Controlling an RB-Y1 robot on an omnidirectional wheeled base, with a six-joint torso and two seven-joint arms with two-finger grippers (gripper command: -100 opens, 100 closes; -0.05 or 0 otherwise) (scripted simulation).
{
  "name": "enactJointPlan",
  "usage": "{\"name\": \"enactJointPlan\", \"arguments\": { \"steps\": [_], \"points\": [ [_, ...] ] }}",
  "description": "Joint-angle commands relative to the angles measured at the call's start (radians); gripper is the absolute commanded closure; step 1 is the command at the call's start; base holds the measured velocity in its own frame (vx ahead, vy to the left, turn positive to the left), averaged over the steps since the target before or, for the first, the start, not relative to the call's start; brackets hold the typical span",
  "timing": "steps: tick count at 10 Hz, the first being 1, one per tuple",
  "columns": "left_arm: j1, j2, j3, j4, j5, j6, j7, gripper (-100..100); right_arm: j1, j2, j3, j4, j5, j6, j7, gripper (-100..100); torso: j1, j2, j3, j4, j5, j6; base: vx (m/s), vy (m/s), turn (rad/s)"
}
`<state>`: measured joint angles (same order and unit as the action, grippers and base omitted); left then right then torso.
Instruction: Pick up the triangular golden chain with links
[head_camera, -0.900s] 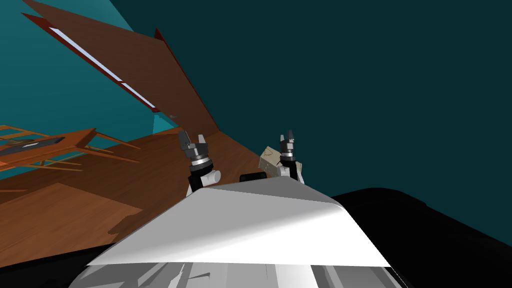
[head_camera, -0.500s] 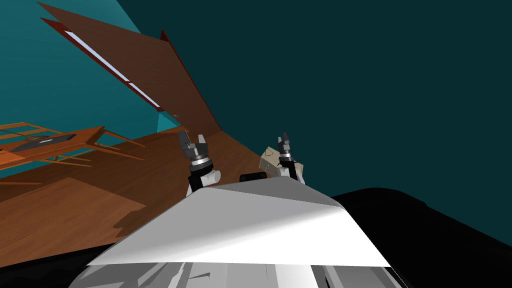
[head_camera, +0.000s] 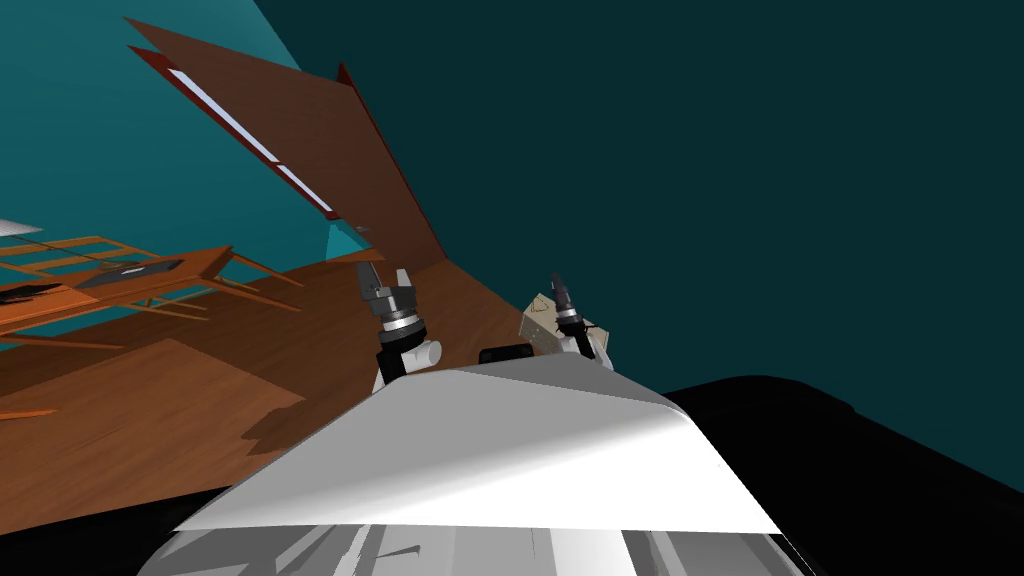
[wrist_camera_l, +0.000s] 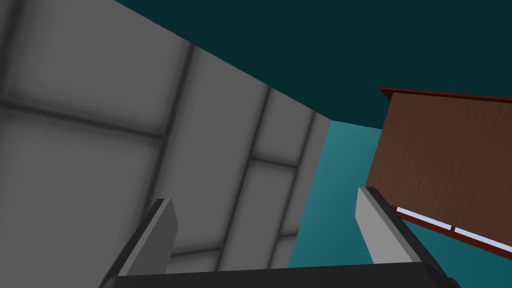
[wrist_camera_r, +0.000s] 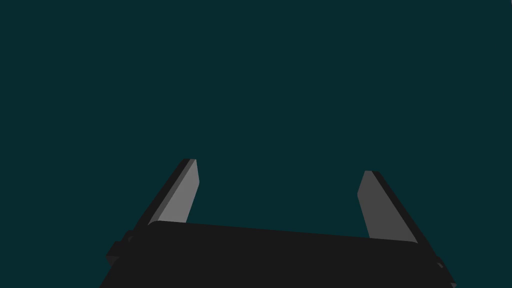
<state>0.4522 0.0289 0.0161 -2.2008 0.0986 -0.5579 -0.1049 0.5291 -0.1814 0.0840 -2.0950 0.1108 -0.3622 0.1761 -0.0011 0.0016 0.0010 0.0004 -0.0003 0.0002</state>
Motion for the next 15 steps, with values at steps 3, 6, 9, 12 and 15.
{"name": "enactJointPlan", "arguments": {
  "steps": [3,6,9,12,15],
  "points": [
    [0.000,0.000,0.000,0.000,0.000,0.000,0.000,0,0.000,-0.072,0.016,0.058,0.028,0.021,0.088,-100,-0.001,0.000,0.000,0.000,0.000,0.000,-0.025,-0.019,0.068],
    [0.000,0.000,0.000,0.000,0.000,0.000,0.000,0,-0.005,-0.144,0.036,0.115,0.059,0.049,0.170,-100,-0.001,0.000,0.000,0.000,0.000,0.000,-0.021,-0.018,0.087],
    [0.000,0.000,0.000,0.000,0.000,0.000,0.000,0,-0.011,-0.216,0.059,0.179,0.094,0.078,0.252,-100,0.000,-0.001,-0.001,0.000,0.000,0.000,-0.011,-0.008,0.075],
    [0.000,0.000,0.000,0.000,0.000,0.000,0.000,0,-0.015,-0.252,0.072,0.212,0.114,0.092,0.301,-100,0.000,-0.002,-0.001,0.000,0.000,0.000,-0.002,-0.007,0.077],
    [0.000,0.000,0.000,0.000,0.000,0.000,0.000,0,-0.026,-0.325,0.101,0.283,0.156,0.121,0.389,-100,0.000,-0.002,-0.001,0.000,0.000,0.000,0.006,-0.004,0.096]
  ]
}}
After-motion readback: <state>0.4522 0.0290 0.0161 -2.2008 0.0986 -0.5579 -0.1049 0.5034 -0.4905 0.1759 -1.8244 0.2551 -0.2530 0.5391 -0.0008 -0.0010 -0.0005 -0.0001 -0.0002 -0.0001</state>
